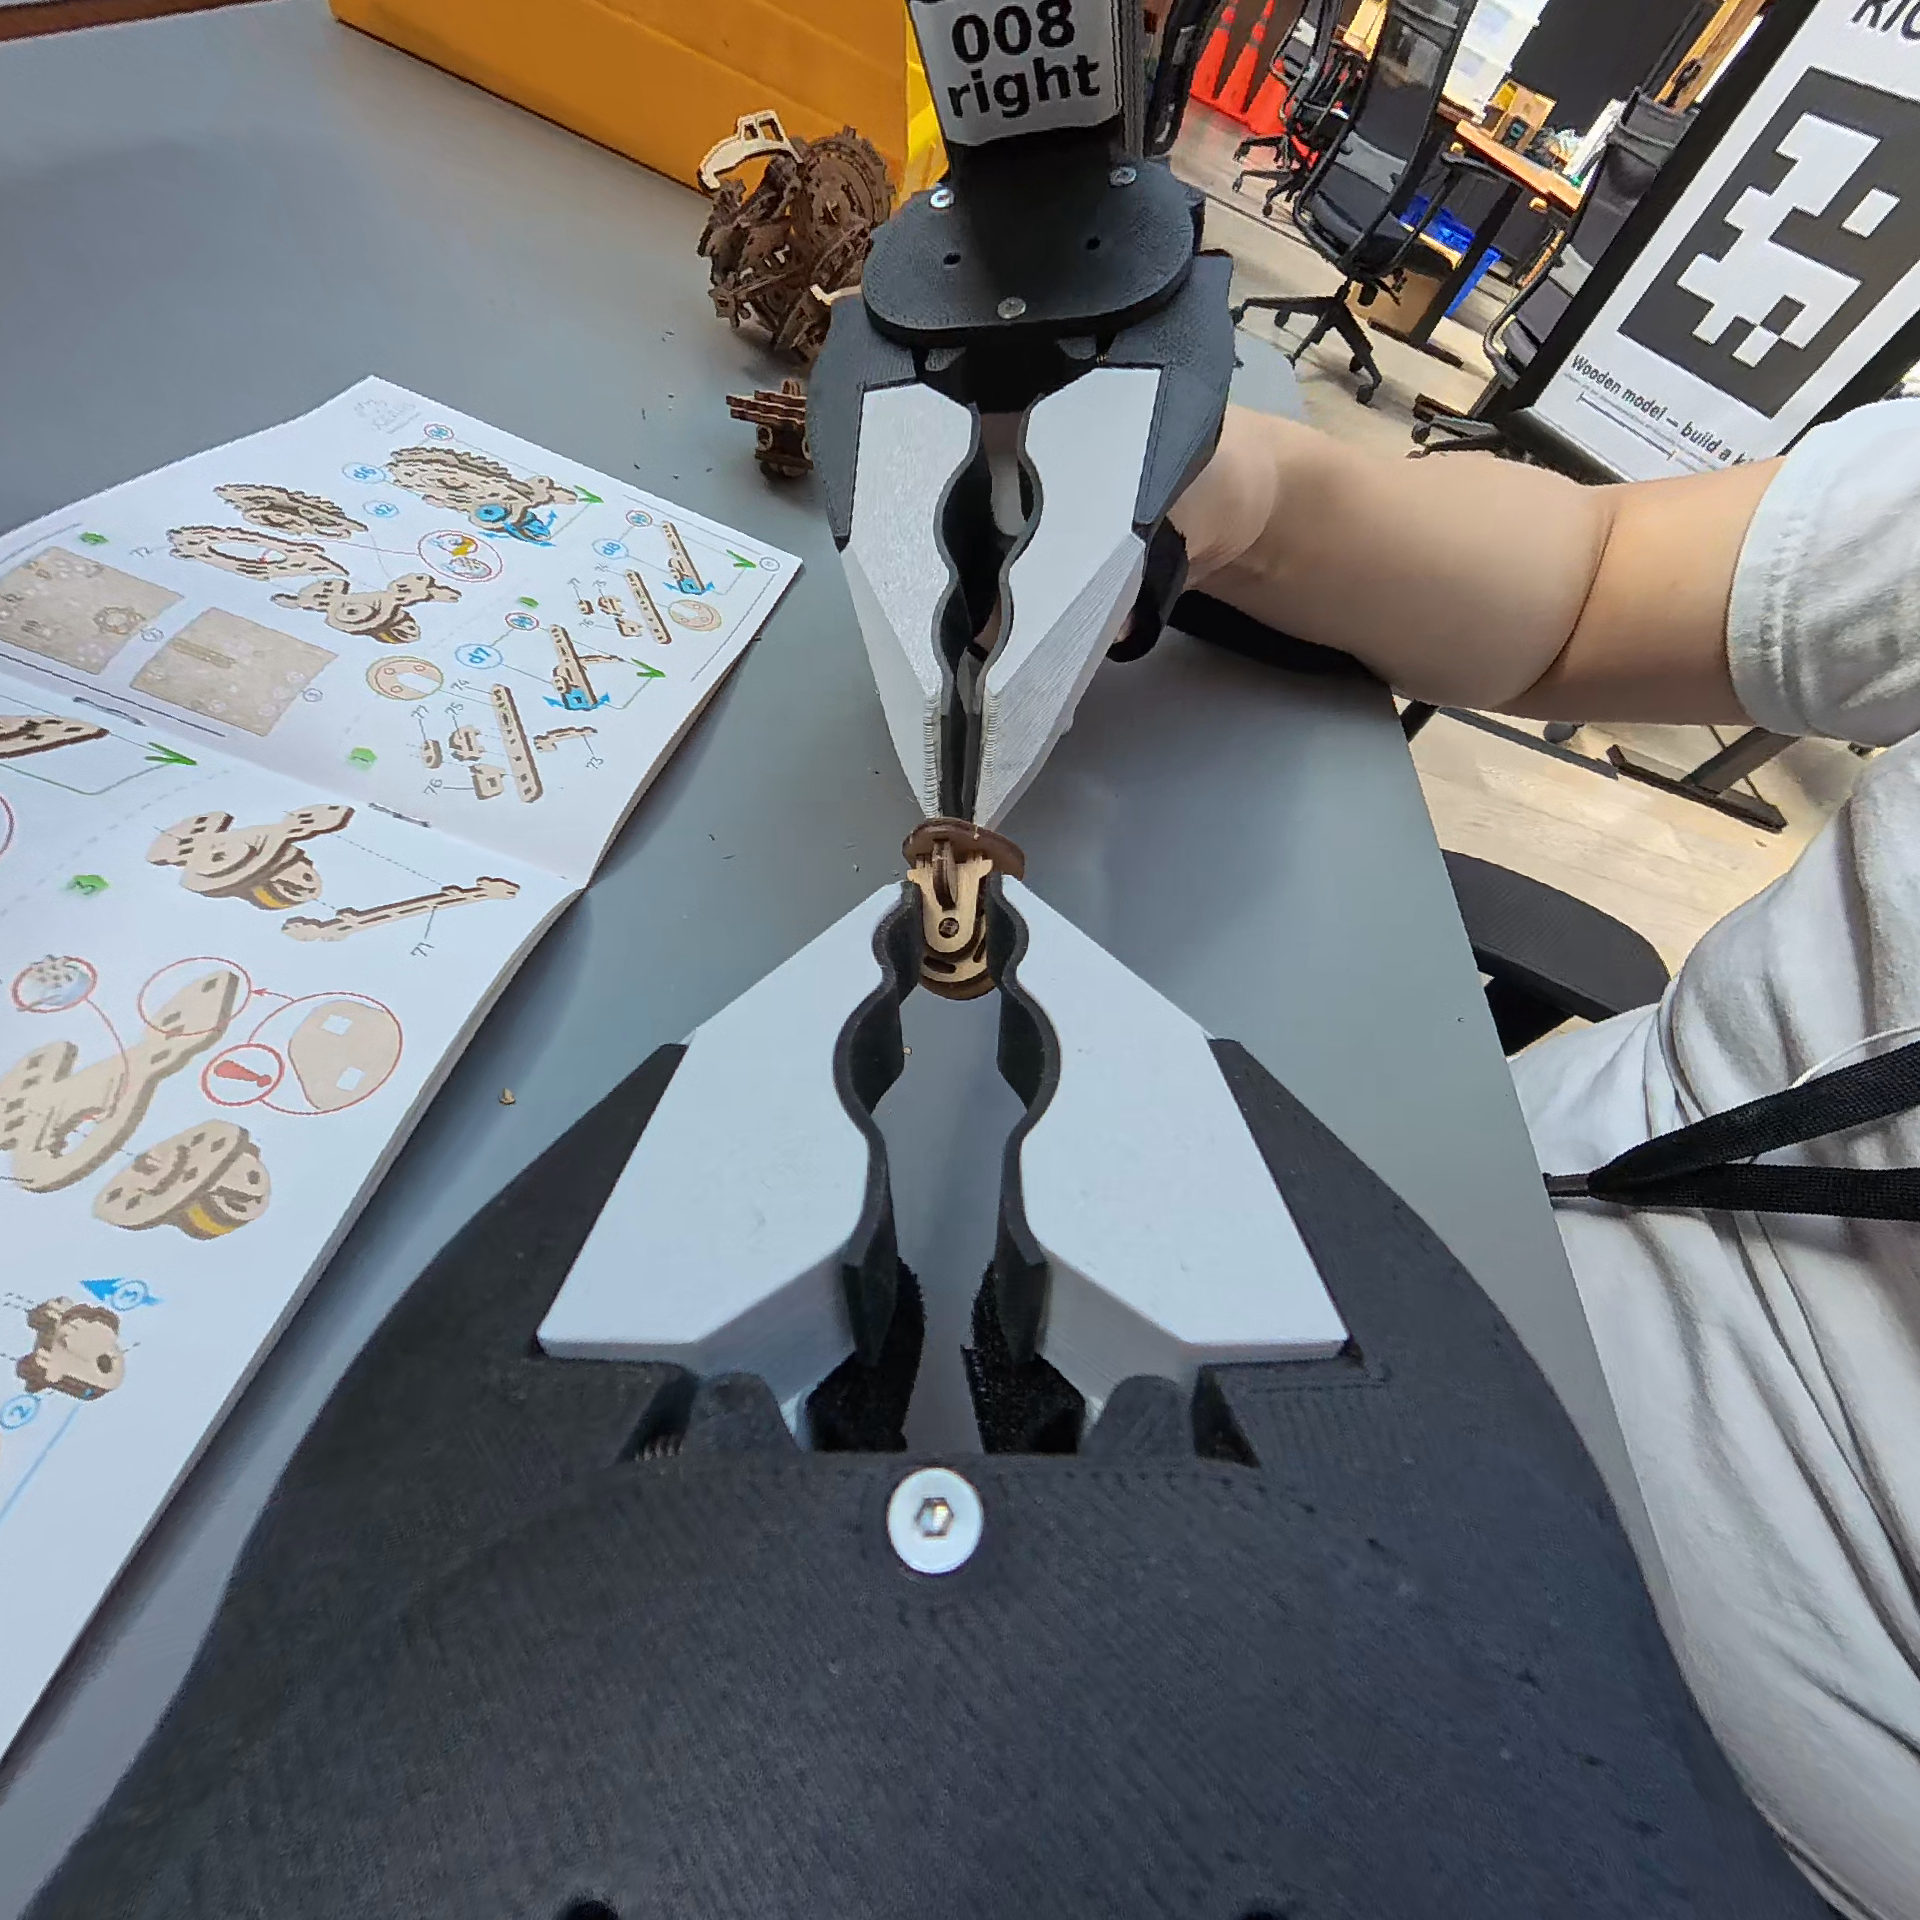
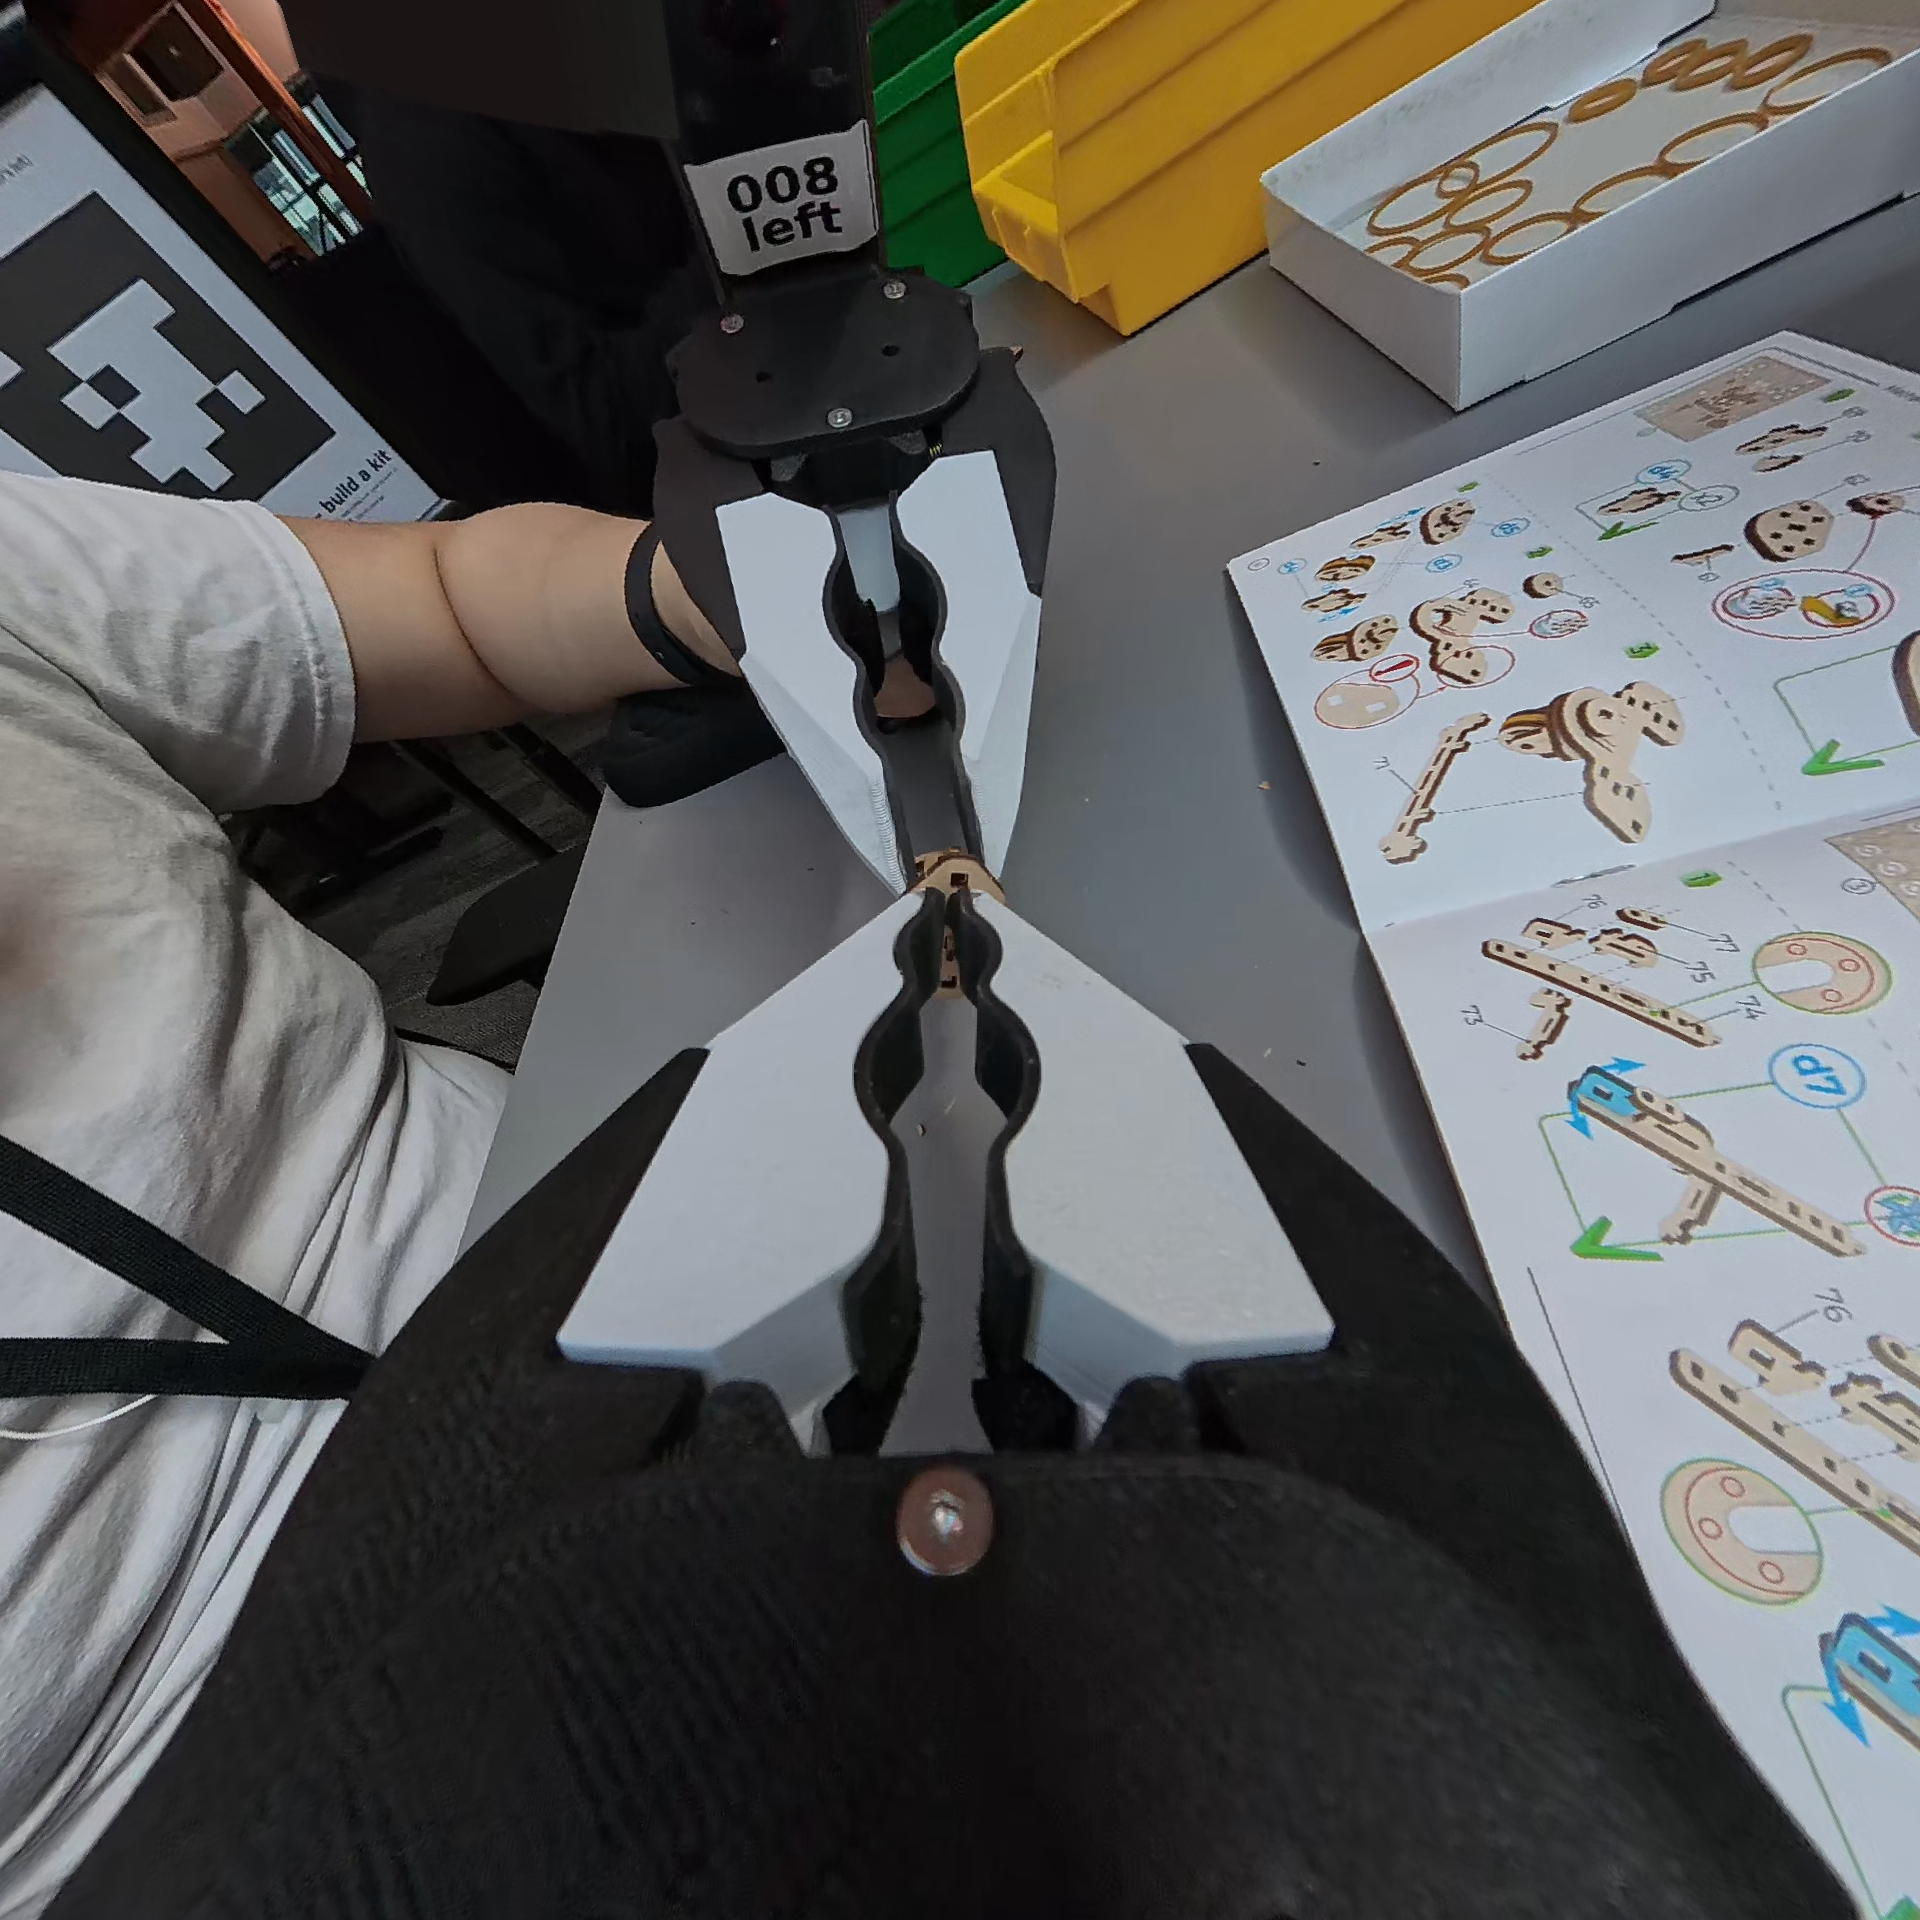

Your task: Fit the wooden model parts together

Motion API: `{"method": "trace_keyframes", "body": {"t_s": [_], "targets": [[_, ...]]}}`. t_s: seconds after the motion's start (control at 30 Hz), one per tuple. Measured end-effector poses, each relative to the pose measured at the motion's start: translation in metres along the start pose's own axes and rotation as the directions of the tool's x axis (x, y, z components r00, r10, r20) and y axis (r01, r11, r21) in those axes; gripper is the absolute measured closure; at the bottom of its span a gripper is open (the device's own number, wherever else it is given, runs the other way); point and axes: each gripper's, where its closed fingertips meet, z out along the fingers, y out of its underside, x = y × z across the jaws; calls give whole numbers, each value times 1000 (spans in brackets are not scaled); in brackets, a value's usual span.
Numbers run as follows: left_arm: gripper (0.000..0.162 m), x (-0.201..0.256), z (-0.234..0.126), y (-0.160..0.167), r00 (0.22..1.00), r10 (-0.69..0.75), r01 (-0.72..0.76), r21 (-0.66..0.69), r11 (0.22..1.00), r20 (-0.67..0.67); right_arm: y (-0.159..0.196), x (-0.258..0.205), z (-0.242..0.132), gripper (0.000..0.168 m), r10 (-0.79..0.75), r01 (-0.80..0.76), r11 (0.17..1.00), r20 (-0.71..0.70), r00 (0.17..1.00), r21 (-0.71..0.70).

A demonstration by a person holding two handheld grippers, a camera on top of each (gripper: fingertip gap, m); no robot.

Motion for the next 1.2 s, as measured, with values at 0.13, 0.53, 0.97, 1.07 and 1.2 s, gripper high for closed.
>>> {"method": "trace_keyframes", "body": {"t_s": [0.13,0.53,0.97,1.07,1.2], "targets": [[152,2,0,-1,999,35,-35,5,999,2,-1,-3,0,168,-26,26,1000,8,1000,8],[153,6,7,5,1000,27,-28,-41,999,-16,0,-1,-3,167,-54,53,998,-26,998,-19],[153,-3,7,15,1000,2,1,-107,994,29,13,29,-30,155,-123,95,982,-175,977,-164],[153,-2,8,18,1000,-6,9,-127,992,21,11,42,-45,155,-166,120,975,-258,952,-186],[153,0,9,19,999,28,-24,-133,991,25,3,13,-35,156,-172,161,980,-95,981,-116]]}}
